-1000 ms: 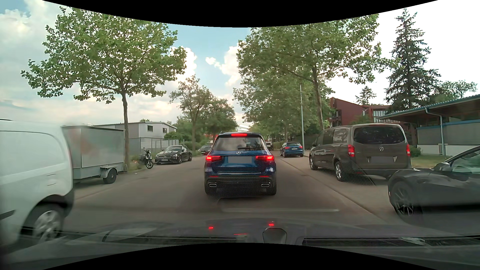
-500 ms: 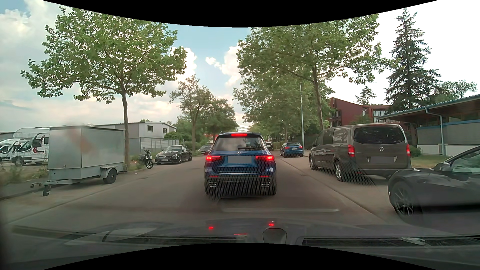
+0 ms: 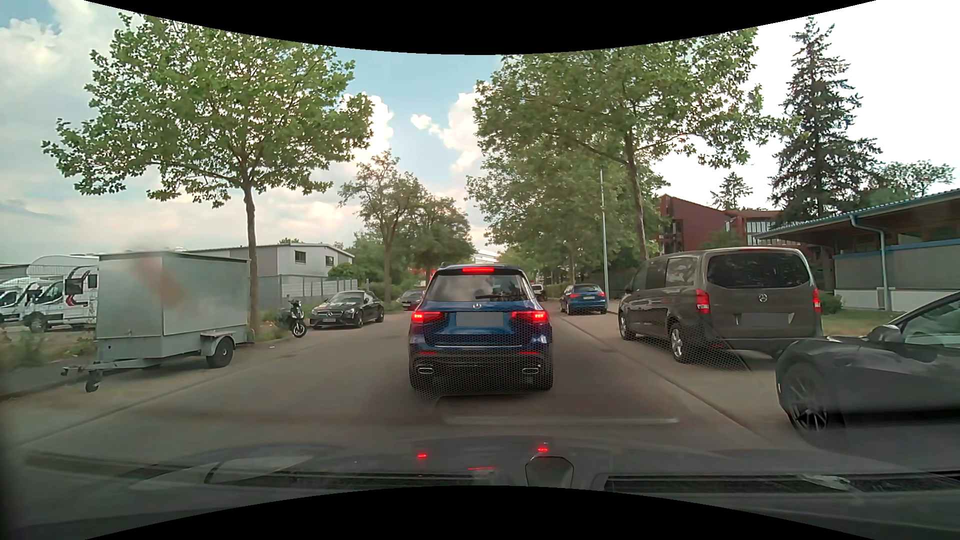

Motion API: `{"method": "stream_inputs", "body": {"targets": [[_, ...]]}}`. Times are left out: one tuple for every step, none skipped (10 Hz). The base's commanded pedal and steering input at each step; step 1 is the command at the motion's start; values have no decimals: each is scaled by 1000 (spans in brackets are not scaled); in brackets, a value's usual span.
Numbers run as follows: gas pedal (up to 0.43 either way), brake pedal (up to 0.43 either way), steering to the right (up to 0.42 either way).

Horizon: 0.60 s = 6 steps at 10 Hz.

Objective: Follow the waypoints while adhering to traffic rules and regulations

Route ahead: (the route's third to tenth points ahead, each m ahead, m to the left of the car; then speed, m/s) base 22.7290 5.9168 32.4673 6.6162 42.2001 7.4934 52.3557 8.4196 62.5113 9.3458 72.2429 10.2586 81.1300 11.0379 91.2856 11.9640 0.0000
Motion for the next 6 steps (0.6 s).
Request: {"method": "stream_inputs", "body": {"targets": [[0,189,9],[0,189,9],[0,189,9],[0,189,9],[0,189,9],[0,189,9]]}}
